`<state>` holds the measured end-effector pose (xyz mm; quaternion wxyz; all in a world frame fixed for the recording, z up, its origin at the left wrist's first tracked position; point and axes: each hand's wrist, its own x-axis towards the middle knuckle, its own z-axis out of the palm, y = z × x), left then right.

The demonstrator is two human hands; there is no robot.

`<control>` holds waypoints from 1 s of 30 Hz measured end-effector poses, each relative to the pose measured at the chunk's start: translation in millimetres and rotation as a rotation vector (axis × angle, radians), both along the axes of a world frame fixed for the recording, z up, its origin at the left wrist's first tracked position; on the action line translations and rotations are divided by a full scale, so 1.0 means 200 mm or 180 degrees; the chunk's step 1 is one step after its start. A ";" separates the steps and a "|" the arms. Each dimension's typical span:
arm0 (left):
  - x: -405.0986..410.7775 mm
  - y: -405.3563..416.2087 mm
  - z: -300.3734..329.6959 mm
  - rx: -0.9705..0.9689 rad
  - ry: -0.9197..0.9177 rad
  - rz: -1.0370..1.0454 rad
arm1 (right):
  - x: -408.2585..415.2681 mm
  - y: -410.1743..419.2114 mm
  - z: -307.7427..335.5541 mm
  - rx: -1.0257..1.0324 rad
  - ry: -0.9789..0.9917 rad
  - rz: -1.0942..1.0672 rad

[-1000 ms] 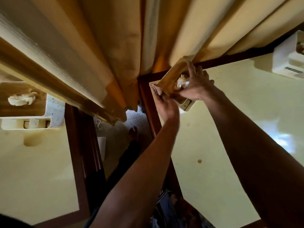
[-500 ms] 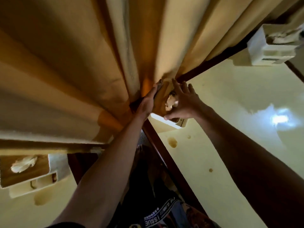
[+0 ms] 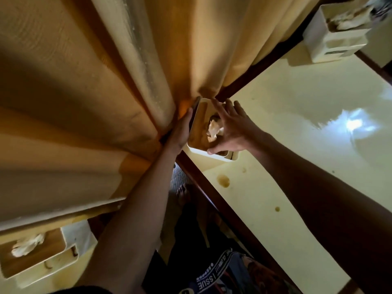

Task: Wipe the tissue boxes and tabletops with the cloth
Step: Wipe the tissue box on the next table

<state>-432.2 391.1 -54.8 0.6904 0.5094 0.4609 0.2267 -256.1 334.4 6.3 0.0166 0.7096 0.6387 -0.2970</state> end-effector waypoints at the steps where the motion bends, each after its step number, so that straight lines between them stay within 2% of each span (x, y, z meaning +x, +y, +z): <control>1: -0.04 -0.07 0.00 0.0007 0.0019 0.0010 | 0.00 0.00 -0.01 -0.0003 -0.0012 0.0023; 5: -0.19 -0.39 -0.01 -0.0147 0.0239 0.0439 | 0.00 -0.01 0.01 0.0050 -0.0041 0.0058; 7: -0.18 -0.47 0.00 -0.0402 0.0615 0.0747 | 0.00 0.00 0.01 0.0200 -0.0055 0.0158; 10: -0.12 -0.57 0.00 -0.0375 0.1042 0.0959 | 0.00 0.00 0.01 0.0219 -0.0078 0.0187; 12: -0.04 -0.64 0.01 -0.0278 0.0774 0.1436 | -0.01 0.00 0.03 0.0139 -0.0073 0.0160; 14: 0.07 -0.72 0.02 -0.0340 0.0129 0.2051 | -0.02 -0.02 0.08 0.0033 -0.0069 0.0065; 16: 0.20 -0.80 0.02 -0.0706 -0.0410 0.2499 | -0.04 -0.03 0.13 -0.0095 -0.0050 -0.0035; 17: 0.26 -0.84 0.01 -0.0825 -0.0477 0.2617 | -0.04 -0.04 0.15 -0.0146 -0.0056 -0.0083; 20: 0.40 -0.92 0.00 -0.0843 -0.0253 0.2767 | -0.06 -0.04 0.17 -0.0171 -0.0168 -0.0059; 26: 0.49 -0.99 0.08 -0.1196 -0.0908 0.3130 | -0.07 -0.04 0.19 -0.0215 -0.0265 -0.0027; 28: 0.38 -0.98 0.07 -0.1077 -0.0605 0.3073 | -0.08 -0.06 0.20 -0.0173 -0.0252 -0.0053; 30: 0.25 -0.91 0.07 -0.0628 -0.0267 0.3066 | -0.09 -0.05 0.18 -0.0194 -0.0246 -0.0101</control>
